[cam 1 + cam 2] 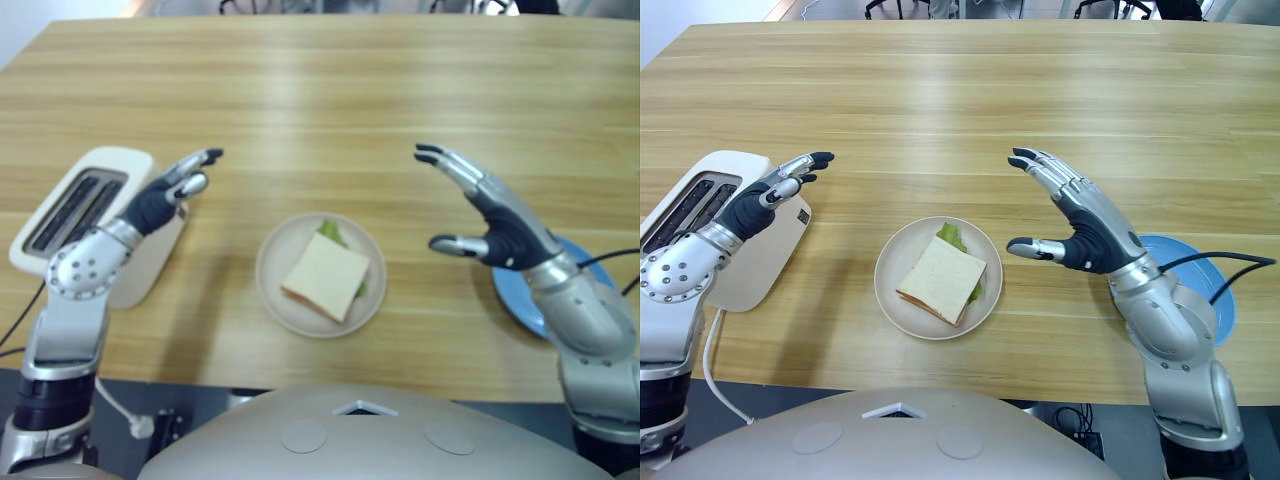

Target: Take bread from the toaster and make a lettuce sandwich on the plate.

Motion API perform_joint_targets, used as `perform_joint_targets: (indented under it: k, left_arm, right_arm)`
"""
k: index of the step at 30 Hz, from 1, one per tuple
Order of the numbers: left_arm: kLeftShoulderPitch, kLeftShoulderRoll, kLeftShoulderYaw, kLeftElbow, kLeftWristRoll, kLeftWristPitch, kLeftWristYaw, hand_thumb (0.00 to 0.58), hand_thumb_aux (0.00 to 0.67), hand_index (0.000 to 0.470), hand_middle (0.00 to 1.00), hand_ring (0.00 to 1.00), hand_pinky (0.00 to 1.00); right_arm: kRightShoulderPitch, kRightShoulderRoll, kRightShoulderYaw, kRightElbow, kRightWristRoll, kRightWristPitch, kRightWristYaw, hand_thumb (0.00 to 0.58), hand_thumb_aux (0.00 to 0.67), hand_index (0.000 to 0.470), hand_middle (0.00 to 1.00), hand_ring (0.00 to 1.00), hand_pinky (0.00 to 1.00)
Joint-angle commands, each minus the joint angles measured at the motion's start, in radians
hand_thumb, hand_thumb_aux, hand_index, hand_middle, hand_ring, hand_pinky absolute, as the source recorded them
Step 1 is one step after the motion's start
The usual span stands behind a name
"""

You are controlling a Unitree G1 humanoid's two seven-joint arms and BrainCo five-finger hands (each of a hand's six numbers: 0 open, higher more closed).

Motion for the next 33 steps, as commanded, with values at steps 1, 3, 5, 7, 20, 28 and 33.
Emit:
perform_joint_targets:
  k: [1,3,5,7,20,28,33]
  left_arm:
    - [0.067,0.089,-0.027,0.006,-0.002,-0.047,-0.123,0.0,0.0,0.0,0.0,0.0,0.0]
    - [0.144,0.165,-0.052,0.011,0.029,-0.096,-0.203,0.0,0.0,0.0,0.0,0.0,0.0]
    - [0.21,0.23,-0.063,0.024,0.066,-0.133,-0.25,0.0,0.0,0.0,0.0,0.0,0.0]
    - [0.256,0.264,-0.053,0.032,0.068,-0.137,-0.274,0.0,0.0,0.0,0.0,0.0,0.0]
    - [0.302,0.317,-0.19,0.024,0.058,-0.074,-0.427,0.58,0.67,0.46,1.0,1.0,1.0]
    - [0.191,0.248,-0.447,0.107,0.259,-0.133,-0.403,0.58,0.67,0.46,1.0,1.0,1.0]
    - [0.099,0.175,-0.556,0.169,0.319,-0.152,-0.393,0.58,0.67,0.46,1.0,1.0,1.0]
  right_arm:
    - [0.115,-0.055,0.022,-0.046,0.061,0.037,0.121,0.0,0.0,0.0,0.0,0.0,0.0]
    - [0.225,-0.11,0.043,-0.046,0.056,0.026,0.198,0.0,0.0,0.0,0.0,0.0,0.0]
    - [0.324,-0.159,0.043,-0.039,0.049,0.001,0.257,0.0,0.0,0.0,0.0,0.0,0.0]
    - [0.401,-0.196,0.025,-0.022,0.087,-0.007,0.311,0.552,0.523,0.359,0.0,0.0,0.0]
    - [0.298,-0.211,0.298,0.065,-0.061,0.094,0.366,0.58,0.67,0.46,1.0,1.0,1.0]
    - [0.165,-0.165,0.519,0.268,-0.205,0.071,0.335,0.58,0.67,0.46,1.0,1.0,1.0]
    - [0.076,-0.12,0.603,0.422,-0.252,0.051,0.303,0.58,0.67,0.46,1.0,1.0,1.0]
